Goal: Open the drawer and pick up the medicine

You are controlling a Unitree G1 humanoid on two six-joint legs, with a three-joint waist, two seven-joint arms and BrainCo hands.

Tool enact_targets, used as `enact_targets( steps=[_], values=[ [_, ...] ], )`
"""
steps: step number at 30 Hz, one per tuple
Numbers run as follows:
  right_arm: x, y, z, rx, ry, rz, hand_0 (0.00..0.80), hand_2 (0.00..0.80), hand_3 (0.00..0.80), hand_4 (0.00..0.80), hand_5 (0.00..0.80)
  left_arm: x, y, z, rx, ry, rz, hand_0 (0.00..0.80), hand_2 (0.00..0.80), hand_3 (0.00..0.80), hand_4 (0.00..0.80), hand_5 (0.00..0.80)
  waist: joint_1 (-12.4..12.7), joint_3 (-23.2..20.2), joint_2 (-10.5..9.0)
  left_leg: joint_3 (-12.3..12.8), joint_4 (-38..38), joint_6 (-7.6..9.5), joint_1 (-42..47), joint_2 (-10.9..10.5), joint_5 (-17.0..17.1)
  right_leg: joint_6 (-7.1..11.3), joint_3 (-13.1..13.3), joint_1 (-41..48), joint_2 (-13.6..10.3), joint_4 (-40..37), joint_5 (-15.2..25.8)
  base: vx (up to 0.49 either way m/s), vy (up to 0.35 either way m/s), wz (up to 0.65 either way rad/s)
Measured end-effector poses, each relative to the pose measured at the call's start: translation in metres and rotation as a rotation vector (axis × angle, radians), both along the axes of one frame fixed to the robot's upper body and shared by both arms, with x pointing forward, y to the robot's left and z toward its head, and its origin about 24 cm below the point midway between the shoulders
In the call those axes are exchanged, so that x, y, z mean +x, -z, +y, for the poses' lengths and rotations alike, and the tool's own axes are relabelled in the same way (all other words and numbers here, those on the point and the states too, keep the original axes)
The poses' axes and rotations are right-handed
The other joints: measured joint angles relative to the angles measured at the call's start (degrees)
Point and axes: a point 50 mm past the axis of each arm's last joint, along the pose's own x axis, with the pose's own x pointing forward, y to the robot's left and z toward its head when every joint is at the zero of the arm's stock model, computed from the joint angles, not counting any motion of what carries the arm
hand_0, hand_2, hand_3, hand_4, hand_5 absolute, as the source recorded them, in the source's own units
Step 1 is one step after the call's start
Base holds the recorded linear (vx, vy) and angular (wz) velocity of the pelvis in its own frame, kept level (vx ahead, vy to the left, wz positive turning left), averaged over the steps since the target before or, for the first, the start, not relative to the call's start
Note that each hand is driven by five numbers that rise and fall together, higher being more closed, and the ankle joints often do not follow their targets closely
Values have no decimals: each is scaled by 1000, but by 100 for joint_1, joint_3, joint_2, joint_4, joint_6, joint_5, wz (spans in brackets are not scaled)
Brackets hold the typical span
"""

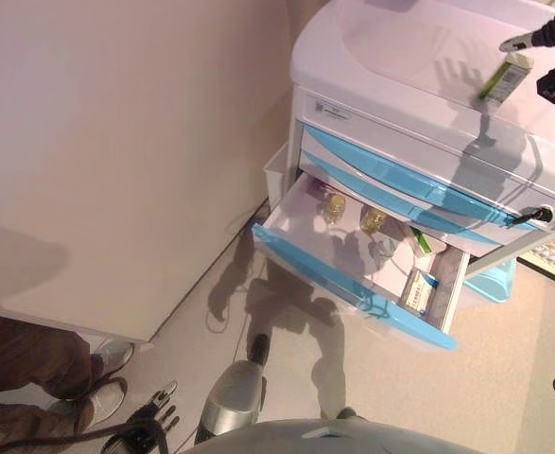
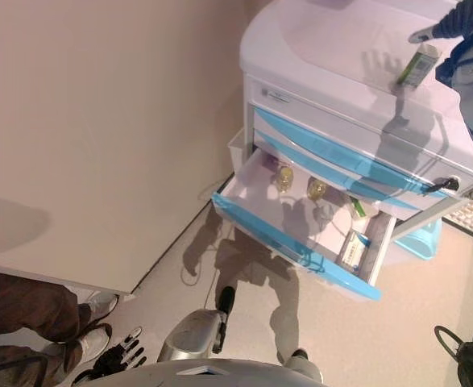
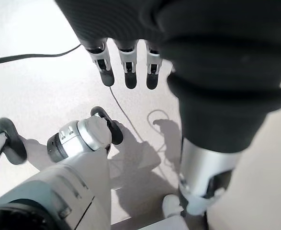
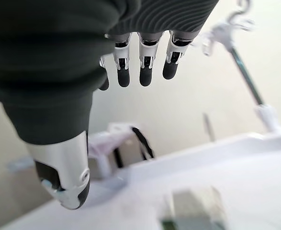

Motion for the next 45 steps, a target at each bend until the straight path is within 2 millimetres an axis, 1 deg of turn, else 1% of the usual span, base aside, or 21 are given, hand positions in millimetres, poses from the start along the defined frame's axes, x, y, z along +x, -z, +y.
enact_targets(
  steps=[5,8,11,13,16,18,19,22,23,25,26,27,28,30,32,33,34,38,40,42,45],
  values=[
    [-19,-27,34,-31,-163,-142,0,0,0,0,0,5,-3,0,20,42,-36,0,0,0,0,0,-254,41,-61,135,-27,-7,58,46,-14,1,143,-38,20,1,2,-24,-2,-16],
    [-44,-45,51,-59,-254,-258,0,0,0,0,0,12,-5,0,39,82,-74,0,0,0,0,0,-454,50,-75,222,-47,-14,96,68,-26,1,214,-60,23,1,2,-34,1,-13],
    [-65,-47,54,-81,-296,-321,0,0,0,0,0,17,-8,0,70,131,-96,0,0,0,0,0,-563,49,-78,342,-98,-10,167,71,-40,2,328,-87,10,4,2,-20,11,-19],
    [-75,-41,50,-77,-309,-324,0,0,0,0,0,19,-9,0,94,159,-112,0,0,0,0,0,-665,48,-85,394,-104,-3,168,72,-48,23,428,-148,8,15,17,-26,19,-17],
    [-87,-21,40,-40,-325,-299,0,0,0,0,0,24,-12,0,137,201,-130,0,0,0,0,0,-898,47,-84,509,-101,-4,220,74,-98,22,531,-152,-3,24,20,-23,13,-19],
    [-94,-2,31,-12,-334,-246,0,0,0,0,0,25,-12,0,161,221,-128,0,0,0,0,0,-1016,46,-81,601,-88,-14,281,87,-147,23,639,-161,-5,62,20,-10,-3,-26],
    [-98,7,26,-8,-329,-214,0,0,0,0,0,26,-12,0,172,238,-127,0,0,0,0,0,-1140,43,-76,639,-84,-2,288,103,-173,23,650,-177,-5,70,20,-28,-29,-22],
    [-110,40,9,41,-341,-63,0,0,0,0,0,34,-16,-1,219,312,-139,0,0,0,0,0,-1335,40,-65,788,-73,-30,265,164,-192,30,818,-344,33,130,24,-42,-27,-30],
    [-112,47,7,60,-351,-23,0,0,0,0,0,35,-16,-2,229,336,-138,0,0,0,0,0,-1414,32,-50,794,-59,-31,262,165,-194,40,827,-334,37,128,29,-20,-14,-21],
    [-116,62,3,72,-375,78,0,0,0,0,0,37,-16,-4,275,406,-128,0,0,0,0,0,-1580,12,-6,914,19,-74,272,191,-287,41,939,-357,62,122,29,-12,-21,-25],
    [-118,68,2,99,-402,117,0,0,0,0,0,40,-16,-5,296,459,-123,0,0,0,0,0,-1693,-3,8,949,60,-83,272,244,-319,40,955,-373,74,118,29,-19,-23,-22],
    [-119,74,1,142,-436,143,0,0,0,0,0,43,-17,-5,320,500,-119,0,0,0,0,0,-1696,-9,20,971,102,-108,267,266,-352,38,977,-387,88,113,27,-21,-16,-29],
    [-119,81,2,177,-475,177,0,0,0,0,0,47,-18,-5,346,541,-124,0,0,0,0,0,-1734,-15,22,1059,120,-128,272,280,-376,39,1078,-463,116,128,27,-30,-19,-30],
    [-121,96,1,245,-529,239,0,0,0,0,0,55,-21,-6,383,602,-139,0,0,0,0,0,-1852,-21,38,1072,142,-131,262,305,-380,40,1097,-477,139,152,28,-46,-19,-17],
    [-122,113,-1,328,-560,305,0,0,0,0,0,65,-24,-7,429,680,-150,0,0,0,0,0,-1889,-24,45,1151,213,-119,260,351,-417,39,1181,-516,171,182,27,-43,-14,-19],
    [-122,118,-1,353,-580,328,0,0,0,0,0,69,-26,-7,448,709,-156,0,0,0,0,0,-1913,-25,48,1196,221,-123,261,363,-425,38,1233,-544,181,194,27,-40,-15,-19],
    [-122,122,-1,376,-606,343,0,0,0,0,0,73,-27,-7,468,738,-159,0,0,0,0,0,-2001,-23,50,1198,229,-122,258,363,-427,39,1236,-545,181,196,28,-38,-16,-11],
    [-126,141,6,380,-708,511,0,0,0,0,0,90,-35,-3,560,860,-173,0,0,0,0,0,-2160,-22,54,1229,234,-139,266,377,-443,39,1265,-563,188,203,28,-41,-16,-4],
    [-128,152,10,370,-748,609,0,0,0,0,0,99,-41,1,607,908,-180,0,0,0,0,0,-2177,-22,55,1289,234,-171,254,390,-465,39,1332,-642,192,221,28,-57,-7,-15],
    [-132,169,12,376,-766,706,0,0,0,0,0,107,-46,5,661,951,-181,0,0,0,0,0,-2204,-17,56,1350,241,-165,237,426,-471,38,1404,-714,197,268,30,-68,4,-17],
    [-137,194,13,409,-766,848,0,0,0,0,0,116,-54,11,733,1014,-179,0,0,0,0,0,-2331,86,60,1388,280,-174,231,422,-492,38,1416,-747,197,304,31,-82,15,-7]
  ],
)
